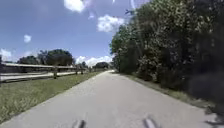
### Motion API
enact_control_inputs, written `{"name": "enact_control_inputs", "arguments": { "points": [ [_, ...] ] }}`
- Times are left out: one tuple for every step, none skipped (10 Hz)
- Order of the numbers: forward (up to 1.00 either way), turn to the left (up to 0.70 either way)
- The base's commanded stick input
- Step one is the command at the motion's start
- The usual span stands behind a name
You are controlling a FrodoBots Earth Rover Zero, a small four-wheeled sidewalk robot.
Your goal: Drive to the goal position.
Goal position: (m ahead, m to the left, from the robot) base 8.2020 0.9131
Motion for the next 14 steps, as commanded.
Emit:
{"name": "enact_control_inputs", "arguments": {
  "points": [
    [0.5, 0.0],
    [0.5, 0.0],
    [0.5, 0.0],
    [0.5, 0.0],
    [0.5, 0.0],
    [0.5, 0.0],
    [0.5, 0.0],
    [0.5, 0.0],
    [0.5, 0.0],
    [0.5, 0.0],
    [0.5, 0.0],
    [0.5, 0.0],
    [0.5, 0.0],
    [0.5, 0.0]
  ]
}}
